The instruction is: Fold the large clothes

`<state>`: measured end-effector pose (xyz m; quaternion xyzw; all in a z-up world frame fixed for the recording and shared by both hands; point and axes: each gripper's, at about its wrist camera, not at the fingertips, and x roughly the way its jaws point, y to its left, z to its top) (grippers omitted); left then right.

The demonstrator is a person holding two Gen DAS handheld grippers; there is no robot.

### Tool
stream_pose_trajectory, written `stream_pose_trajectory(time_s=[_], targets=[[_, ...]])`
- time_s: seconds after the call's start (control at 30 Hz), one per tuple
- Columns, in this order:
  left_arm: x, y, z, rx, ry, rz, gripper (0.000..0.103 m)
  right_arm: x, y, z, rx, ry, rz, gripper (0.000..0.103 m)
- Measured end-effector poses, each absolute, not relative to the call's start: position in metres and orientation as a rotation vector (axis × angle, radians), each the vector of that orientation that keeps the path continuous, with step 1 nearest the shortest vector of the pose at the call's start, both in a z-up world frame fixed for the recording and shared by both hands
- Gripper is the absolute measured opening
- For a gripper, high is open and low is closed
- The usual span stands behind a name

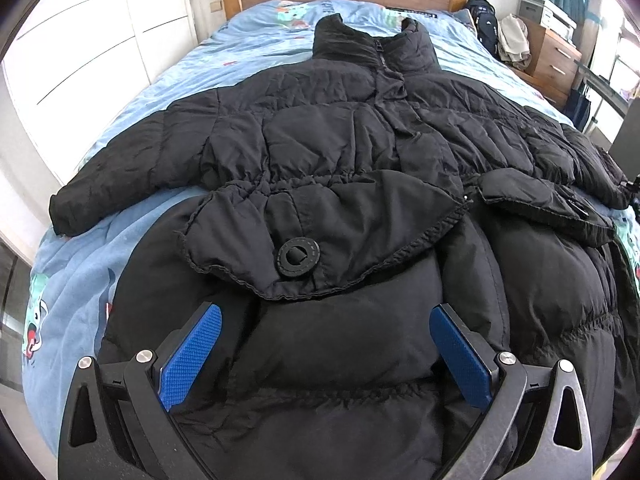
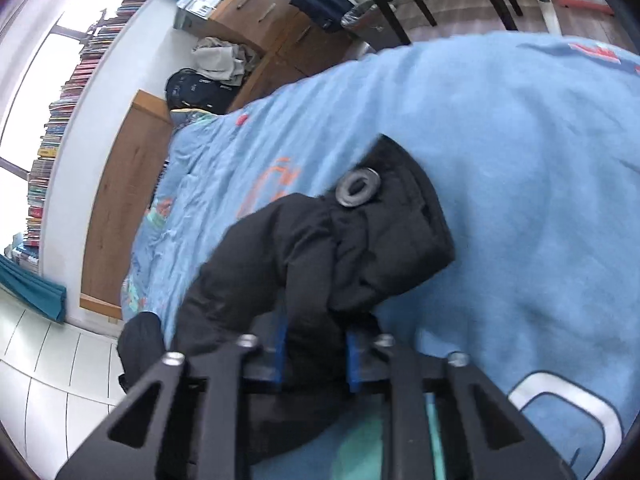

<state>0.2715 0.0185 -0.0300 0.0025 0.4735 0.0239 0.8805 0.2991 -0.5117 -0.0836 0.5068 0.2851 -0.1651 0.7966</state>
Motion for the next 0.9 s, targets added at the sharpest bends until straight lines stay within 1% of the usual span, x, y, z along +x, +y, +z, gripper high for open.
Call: stream_pose_trajectory(time_s=[0.03,0.13,0.43,0.7,0.9], targets=[[0.271,0.021,-0.029,-0.001,0.984,0.053,0.102,0.301,-0.509,-0.076,1.073,0.6,-0.345,0.015],[0.267,0.027,-0.026,-0.015,0.977,0.059,0.102,0.31,-0.498,-0.05,1.02,0.573,-0.303,0.013],[0.25,0.05,-0.001,-0.034,0.927,0.066,0.102,0.339,-0.424,0.035,0.884,0.524,-0.099,0.012],[0.231,0.088,0.013,-0.086,0.906,0.094,0.102,0.361,-0.313,0.09,0.77,0.552,0.1,0.012],[0.213,0.111,0.017,-0.096,0.915,0.108,0.102,0.37,-0.216,0.112,0.676,0.604,0.228,0.012]])
